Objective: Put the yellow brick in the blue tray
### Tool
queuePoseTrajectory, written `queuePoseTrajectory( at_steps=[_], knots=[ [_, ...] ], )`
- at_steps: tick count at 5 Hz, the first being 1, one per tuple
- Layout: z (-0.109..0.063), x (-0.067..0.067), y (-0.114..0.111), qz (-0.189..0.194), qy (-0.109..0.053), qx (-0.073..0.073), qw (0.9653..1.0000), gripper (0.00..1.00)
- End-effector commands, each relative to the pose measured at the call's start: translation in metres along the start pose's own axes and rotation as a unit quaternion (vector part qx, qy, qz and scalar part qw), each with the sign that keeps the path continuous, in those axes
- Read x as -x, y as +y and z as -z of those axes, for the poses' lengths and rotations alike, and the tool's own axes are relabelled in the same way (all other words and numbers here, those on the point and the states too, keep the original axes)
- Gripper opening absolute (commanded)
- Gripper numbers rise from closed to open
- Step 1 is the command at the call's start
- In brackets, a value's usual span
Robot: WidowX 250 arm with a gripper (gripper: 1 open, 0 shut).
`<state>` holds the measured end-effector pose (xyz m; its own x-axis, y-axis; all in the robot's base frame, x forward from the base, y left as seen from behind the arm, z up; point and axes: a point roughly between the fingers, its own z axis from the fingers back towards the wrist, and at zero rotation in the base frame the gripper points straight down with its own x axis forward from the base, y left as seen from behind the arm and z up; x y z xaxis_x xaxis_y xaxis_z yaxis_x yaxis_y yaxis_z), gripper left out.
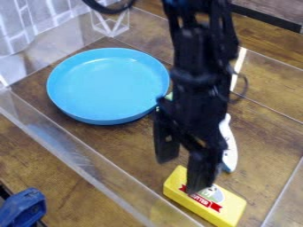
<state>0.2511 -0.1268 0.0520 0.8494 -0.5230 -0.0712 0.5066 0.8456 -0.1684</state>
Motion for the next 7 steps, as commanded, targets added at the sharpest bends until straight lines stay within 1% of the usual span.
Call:
queuePoseTrajectory(
  at_steps=[1, 2, 3, 5, 6, 7],
  knots=[
    [0.009, -0.010, -0.004, 0.032, -0.009, -0.012, 0.9994, 1.00],
    [0.014, -0.014, 0.008, 0.061, 0.000, -0.015, 0.9980, 1.00],
    [0.017, -0.015, 0.020, 0.091, 0.007, -0.016, 0.9957, 1.00],
    [0.046, -0.016, 0.030, 0.115, 0.017, -0.013, 0.9932, 1.00],
    [0.058, -0.019, 0.029, 0.131, 0.022, -0.013, 0.9911, 1.00],
    [0.066, -0.022, 0.028, 0.147, 0.025, -0.014, 0.9887, 1.00]
  ],
)
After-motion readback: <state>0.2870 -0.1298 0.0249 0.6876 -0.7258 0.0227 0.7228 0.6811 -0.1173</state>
